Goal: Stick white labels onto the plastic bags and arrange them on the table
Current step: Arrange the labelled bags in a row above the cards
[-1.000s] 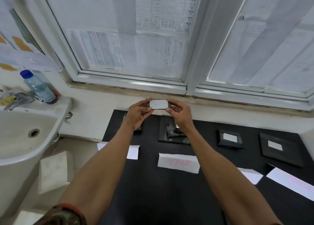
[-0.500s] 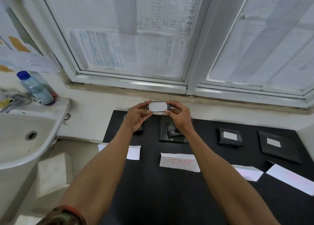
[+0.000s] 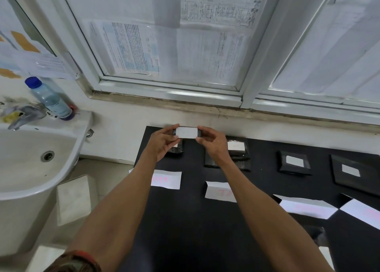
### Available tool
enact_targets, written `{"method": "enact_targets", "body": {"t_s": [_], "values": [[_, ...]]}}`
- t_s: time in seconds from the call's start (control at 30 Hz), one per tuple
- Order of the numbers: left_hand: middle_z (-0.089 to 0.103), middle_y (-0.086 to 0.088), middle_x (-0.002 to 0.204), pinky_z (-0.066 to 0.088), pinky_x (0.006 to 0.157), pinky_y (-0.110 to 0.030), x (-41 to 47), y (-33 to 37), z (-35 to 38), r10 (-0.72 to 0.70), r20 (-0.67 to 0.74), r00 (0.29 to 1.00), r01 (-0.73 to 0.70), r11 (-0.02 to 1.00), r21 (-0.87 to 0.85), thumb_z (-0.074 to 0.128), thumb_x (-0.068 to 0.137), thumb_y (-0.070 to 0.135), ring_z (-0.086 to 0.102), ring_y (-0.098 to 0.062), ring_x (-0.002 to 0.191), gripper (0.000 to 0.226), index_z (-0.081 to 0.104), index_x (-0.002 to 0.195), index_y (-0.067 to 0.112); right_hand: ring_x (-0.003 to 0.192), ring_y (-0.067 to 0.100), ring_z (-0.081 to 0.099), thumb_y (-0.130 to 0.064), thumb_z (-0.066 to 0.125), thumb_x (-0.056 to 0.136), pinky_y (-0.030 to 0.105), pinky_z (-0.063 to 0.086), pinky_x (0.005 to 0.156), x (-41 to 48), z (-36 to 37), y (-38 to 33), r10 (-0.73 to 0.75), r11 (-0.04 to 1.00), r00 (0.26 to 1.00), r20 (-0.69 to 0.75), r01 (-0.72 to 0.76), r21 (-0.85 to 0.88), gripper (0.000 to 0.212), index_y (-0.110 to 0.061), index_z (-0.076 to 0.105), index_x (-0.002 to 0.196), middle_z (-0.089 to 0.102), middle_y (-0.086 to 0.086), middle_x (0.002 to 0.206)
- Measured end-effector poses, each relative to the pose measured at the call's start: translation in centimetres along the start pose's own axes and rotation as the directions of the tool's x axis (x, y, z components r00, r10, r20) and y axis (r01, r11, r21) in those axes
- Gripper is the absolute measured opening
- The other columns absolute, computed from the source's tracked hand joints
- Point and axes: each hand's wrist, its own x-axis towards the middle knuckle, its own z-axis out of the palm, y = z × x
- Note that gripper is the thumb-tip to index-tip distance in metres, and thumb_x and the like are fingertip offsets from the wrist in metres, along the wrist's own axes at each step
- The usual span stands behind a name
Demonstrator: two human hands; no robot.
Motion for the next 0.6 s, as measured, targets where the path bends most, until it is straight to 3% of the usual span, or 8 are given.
{"method": "enact_targets", "body": {"t_s": [0.07,0.27,0.4,0.5,0.6], "values": [[0.063,-0.010,0.120,0.057,0.088,-0.030,0.4,-0.5,-1.2,-0.035,-0.020,0.999,0.036,0.999,0.037,0.049,0.083,-0.021,0.058,-0.030,0.118,0.046,0.067,0.115,0.008,0.091,0.004,0.068,0.006,0.070,0.077,0.020,0.054,0.085,-0.3,0.8,1.3,0.021,1.000,1.000,0.004,-0.021,-0.019,0.038,-0.008,0.068,0.112,0.071,0.005,0.101],[0.057,-0.014,0.131,0.058,0.083,-0.029,1.9,-2.8,-3.4,-0.127,-0.085,0.988,0.132,0.989,0.062,0.047,0.083,-0.022,0.057,-0.032,0.118,0.047,0.066,0.116,0.006,0.093,0.019,0.067,0.005,0.070,0.078,0.025,0.056,0.086,-1.9,-0.2,5.6,0.155,0.983,0.988,-0.010,-0.155,-0.100,0.033,-0.013,0.069,0.106,0.069,0.006,0.095],[0.057,-0.015,0.127,0.054,0.089,-0.033,3.1,-3.9,-2.4,-0.171,-0.102,0.980,0.179,0.981,0.080,0.044,0.086,-0.020,0.056,-0.033,0.118,0.046,0.065,0.118,0.005,0.096,0.021,0.067,0.005,0.066,0.078,0.021,0.056,0.083,-2.2,-3.1,7.2,0.158,0.958,0.954,-0.254,-0.210,-0.193,0.033,-0.010,0.068,0.107,0.068,0.007,0.100],[0.057,-0.015,0.125,0.054,0.085,-0.032,4.7,-5.3,-0.9,-0.208,-0.090,0.974,0.216,0.972,0.092,0.044,0.087,-0.018,0.058,-0.030,0.115,0.045,0.067,0.115,0.009,0.119,0.023,0.050,-0.004,0.073,0.077,0.031,0.045,0.100,-1.5,-6.3,7.8,0.078,0.845,0.884,-0.462,-0.304,-0.440,0.048,-0.014,0.060,0.121,0.055,0.009,0.127],[0.059,-0.013,0.122,0.054,0.086,-0.032,6.2,-6.7,1.0,-0.243,-0.084,0.966,0.252,0.960,0.123,0.044,0.087,-0.017,0.060,-0.026,0.109,0.046,0.065,0.119,0.010,0.143,0.030,0.019,-0.015,0.075,0.076,0.046,0.030,0.111,0.0,-9.5,8.9,0.123,0.614,0.922,-0.367,-0.361,-0.702,0.081,-0.022,0.034,0.145,0.021,0.008,0.156]]}}
